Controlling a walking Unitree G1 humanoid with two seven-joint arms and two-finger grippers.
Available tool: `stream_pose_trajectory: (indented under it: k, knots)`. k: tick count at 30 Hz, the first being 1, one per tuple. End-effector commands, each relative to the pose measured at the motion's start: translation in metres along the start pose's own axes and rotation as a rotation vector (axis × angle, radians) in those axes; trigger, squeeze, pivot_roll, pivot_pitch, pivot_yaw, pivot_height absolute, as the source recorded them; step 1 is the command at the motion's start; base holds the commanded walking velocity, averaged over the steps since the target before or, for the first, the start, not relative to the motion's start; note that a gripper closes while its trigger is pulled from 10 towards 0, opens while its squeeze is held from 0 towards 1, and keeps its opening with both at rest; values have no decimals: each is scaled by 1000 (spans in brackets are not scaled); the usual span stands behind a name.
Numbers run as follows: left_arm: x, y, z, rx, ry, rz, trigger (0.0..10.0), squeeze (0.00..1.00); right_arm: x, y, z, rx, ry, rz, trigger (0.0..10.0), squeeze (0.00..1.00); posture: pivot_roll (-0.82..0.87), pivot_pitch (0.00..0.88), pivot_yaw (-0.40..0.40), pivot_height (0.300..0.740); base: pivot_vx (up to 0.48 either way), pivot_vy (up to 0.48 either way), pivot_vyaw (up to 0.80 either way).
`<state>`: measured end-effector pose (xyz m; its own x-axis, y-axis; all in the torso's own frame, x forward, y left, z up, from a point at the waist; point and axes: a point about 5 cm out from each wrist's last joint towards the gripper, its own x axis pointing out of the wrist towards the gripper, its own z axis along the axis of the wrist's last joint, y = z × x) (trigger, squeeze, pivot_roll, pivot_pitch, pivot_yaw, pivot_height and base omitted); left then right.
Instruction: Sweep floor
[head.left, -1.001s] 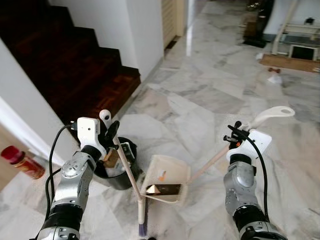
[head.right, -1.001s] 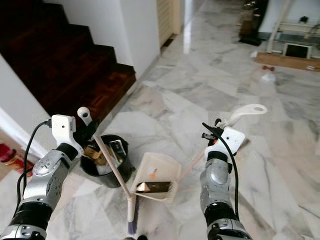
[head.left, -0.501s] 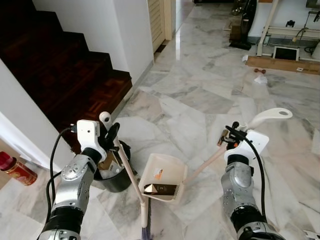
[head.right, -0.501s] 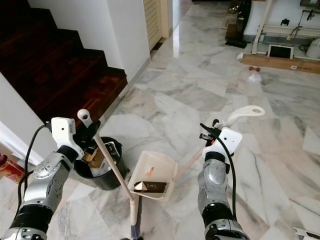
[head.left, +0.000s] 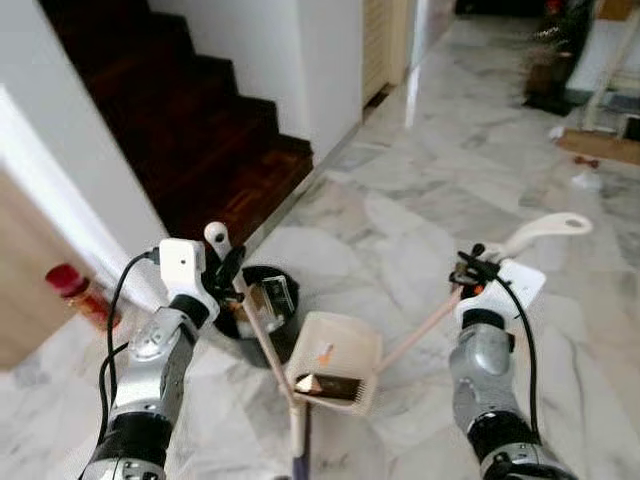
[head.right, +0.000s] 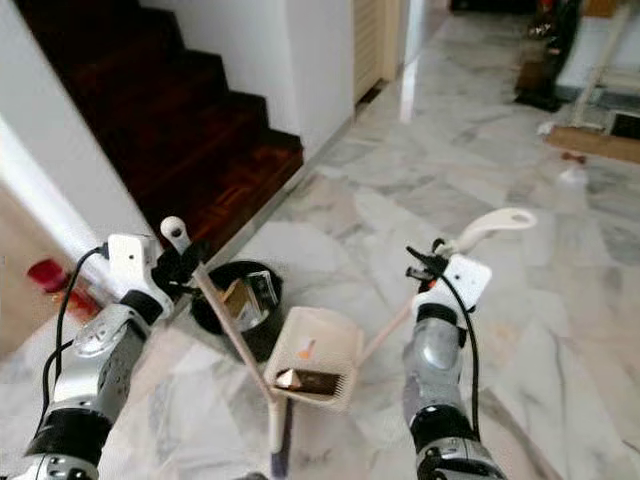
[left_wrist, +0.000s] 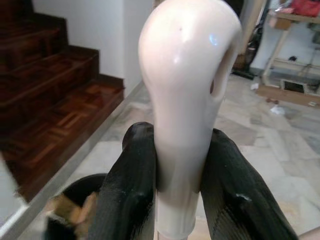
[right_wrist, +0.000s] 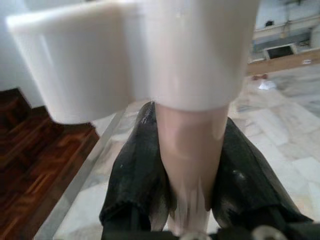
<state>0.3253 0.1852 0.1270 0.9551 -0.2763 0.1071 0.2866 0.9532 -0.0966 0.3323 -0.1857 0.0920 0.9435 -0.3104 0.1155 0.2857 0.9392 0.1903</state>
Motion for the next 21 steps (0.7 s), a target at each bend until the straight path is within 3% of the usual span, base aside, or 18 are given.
stream_pose_trajectory:
  k: [1,10,21]
  knots:
    - [2,3,13,37,-40,0,10000,0,1,8,4,31,-20,11,10000,0,82,30,104,740,0,0,0]
    - [1,3,11,43,-37,4,10000,0,2,3,4,20,-18,-3,10000,0,86,36,101,740,0,0,0]
    - [0,2,9,40,-31,-1,10000,0,4,-19,4,-35,-7,-115,10000,0,86,40,97,740,0,0,0]
